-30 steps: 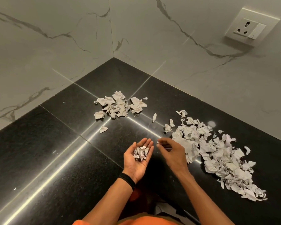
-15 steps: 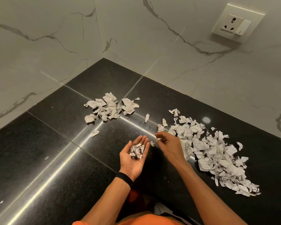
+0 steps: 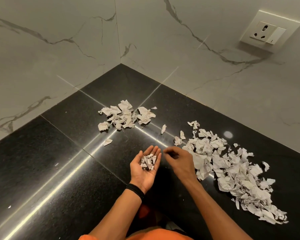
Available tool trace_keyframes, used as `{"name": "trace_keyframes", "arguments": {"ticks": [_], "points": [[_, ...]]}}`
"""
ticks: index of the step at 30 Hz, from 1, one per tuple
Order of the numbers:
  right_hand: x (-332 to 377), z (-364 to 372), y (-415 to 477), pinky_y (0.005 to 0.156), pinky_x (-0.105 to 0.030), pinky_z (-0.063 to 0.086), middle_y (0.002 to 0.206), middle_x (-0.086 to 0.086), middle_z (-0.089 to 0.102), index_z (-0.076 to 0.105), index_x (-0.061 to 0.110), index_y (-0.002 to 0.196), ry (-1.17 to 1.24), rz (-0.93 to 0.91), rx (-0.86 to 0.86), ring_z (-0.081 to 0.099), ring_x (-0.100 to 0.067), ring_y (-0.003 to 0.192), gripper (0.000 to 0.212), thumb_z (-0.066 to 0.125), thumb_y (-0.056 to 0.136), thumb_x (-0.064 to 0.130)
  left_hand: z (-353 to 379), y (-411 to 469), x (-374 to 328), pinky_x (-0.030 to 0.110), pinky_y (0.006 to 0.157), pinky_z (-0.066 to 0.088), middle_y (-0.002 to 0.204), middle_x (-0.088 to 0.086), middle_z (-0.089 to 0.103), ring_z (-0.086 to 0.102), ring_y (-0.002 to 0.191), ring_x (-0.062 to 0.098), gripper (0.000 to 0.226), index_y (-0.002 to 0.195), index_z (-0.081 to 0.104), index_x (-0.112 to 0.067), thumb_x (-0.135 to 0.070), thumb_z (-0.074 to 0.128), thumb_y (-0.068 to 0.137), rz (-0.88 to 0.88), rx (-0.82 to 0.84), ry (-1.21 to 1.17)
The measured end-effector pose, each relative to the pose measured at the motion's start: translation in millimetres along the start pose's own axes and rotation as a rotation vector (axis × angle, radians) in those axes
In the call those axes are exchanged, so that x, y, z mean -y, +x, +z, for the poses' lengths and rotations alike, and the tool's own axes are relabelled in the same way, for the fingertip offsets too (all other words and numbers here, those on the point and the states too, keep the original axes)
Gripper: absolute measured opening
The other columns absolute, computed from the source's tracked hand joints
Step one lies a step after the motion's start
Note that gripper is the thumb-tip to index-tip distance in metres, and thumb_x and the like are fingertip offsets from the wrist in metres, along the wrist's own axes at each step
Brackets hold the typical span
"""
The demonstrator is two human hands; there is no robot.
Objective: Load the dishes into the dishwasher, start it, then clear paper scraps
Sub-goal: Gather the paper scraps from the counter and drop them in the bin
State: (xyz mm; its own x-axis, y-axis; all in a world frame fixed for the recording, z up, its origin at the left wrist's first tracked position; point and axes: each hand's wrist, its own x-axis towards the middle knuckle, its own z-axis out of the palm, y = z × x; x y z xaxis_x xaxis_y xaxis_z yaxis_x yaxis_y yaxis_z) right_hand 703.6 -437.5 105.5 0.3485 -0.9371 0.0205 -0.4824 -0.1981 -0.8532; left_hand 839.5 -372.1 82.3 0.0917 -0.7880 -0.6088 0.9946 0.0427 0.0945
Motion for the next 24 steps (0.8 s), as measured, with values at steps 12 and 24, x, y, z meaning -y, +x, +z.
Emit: {"name": "trace_keyframes", "arguments": {"ticks": [12, 24], "points": [[37.1, -2.9, 0.2, 0.087, -0.018, 0.053, 0.096, 0.015, 0.076, 0.076, 0.021, 0.104, 0.16, -0.069, 0.066, 0.071, -0.003, 0.097, 0.022, 0.068, 0.093, 0.003, 8.6, 13.3, 10.5, 0.04, 0.09, 0.06, 0.119, 0.019, 0.071, 0.073, 0.103, 0.03, 0.044, 0.118, 0.07, 0.002, -0.029, 0.042, 0.105, -0.032, 0.021, -0.008], [-18.0, 21.4, 139.8, 0.099, -0.036, 0.04, 0.119, -0.007, 0.068, 0.072, 0.014, 0.119, -0.623, -0.199, 0.28, 0.061, -0.027, 0.111, 0.027, 0.064, 0.094, 0.014, 11.1, 8.0, -5.2, 0.049, 0.109, 0.048, 0.131, 0.026, 0.065, 0.063, 0.124, 0.038, 0.045, 0.13, 0.061, 0.006, -0.027, 0.045, 0.105, 0.011, -0.041, -0.065]]}}
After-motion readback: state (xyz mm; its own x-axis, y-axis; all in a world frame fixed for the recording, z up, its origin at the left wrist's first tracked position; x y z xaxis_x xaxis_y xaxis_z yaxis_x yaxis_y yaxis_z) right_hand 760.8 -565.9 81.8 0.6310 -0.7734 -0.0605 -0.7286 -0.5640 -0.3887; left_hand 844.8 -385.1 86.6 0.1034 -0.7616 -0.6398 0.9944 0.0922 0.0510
